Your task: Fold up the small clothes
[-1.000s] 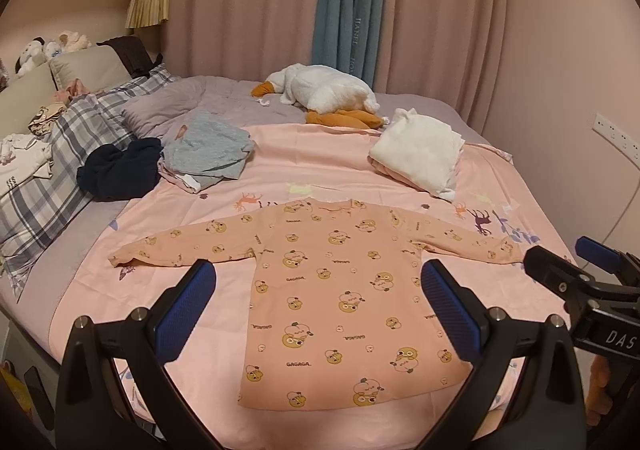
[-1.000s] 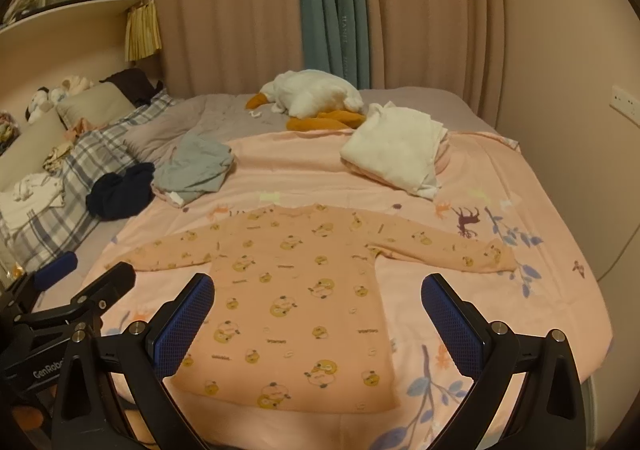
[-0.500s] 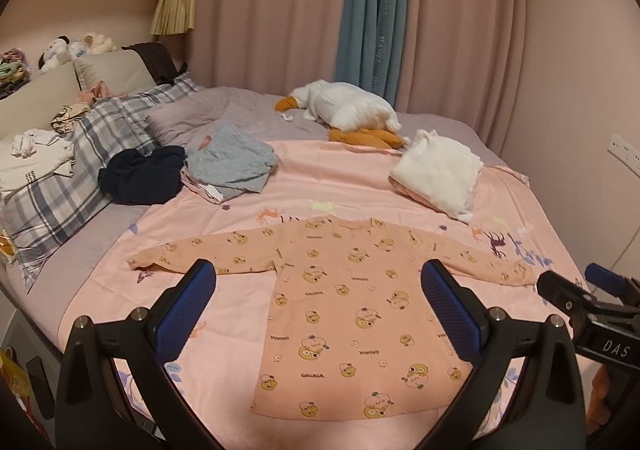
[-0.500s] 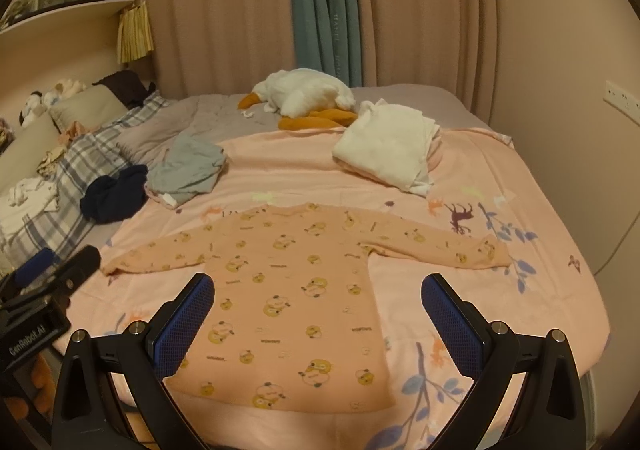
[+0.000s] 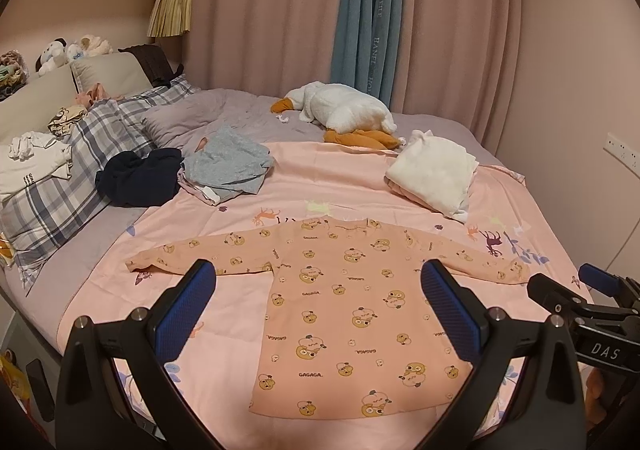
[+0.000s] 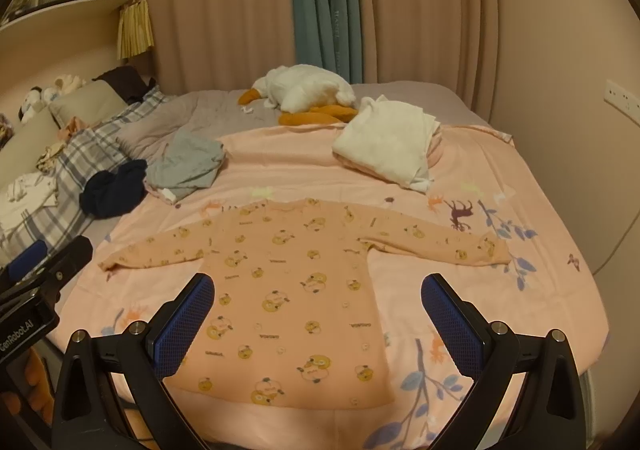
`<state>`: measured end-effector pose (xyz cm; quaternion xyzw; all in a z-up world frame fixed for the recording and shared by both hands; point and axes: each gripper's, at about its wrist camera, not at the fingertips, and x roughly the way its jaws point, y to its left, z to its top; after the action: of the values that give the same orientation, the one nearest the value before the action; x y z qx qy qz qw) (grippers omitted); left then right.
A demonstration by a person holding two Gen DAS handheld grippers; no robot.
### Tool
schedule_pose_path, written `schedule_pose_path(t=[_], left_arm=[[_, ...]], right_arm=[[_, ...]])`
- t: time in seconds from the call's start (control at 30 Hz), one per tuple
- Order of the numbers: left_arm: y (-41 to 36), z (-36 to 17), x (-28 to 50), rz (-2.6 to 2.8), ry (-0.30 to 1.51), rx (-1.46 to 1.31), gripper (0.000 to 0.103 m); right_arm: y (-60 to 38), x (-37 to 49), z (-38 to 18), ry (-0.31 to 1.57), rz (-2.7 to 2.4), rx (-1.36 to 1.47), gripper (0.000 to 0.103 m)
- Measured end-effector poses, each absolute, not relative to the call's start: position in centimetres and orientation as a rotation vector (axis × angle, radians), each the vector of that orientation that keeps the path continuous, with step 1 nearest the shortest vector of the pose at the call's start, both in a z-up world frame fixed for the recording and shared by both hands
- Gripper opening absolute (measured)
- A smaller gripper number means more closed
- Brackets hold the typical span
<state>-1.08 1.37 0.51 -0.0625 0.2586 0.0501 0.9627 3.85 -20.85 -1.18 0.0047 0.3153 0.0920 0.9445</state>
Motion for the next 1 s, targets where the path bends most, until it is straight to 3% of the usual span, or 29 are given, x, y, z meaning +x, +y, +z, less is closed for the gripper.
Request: schedule_pose_path(t=[1.0], left_arm=[[1.73,0.08,-1.04,0.109,0.549,-0.124,0.103]], right_arm=[[-20.76,4.2,-1.41,0.659,0.175,0.001,0.103]])
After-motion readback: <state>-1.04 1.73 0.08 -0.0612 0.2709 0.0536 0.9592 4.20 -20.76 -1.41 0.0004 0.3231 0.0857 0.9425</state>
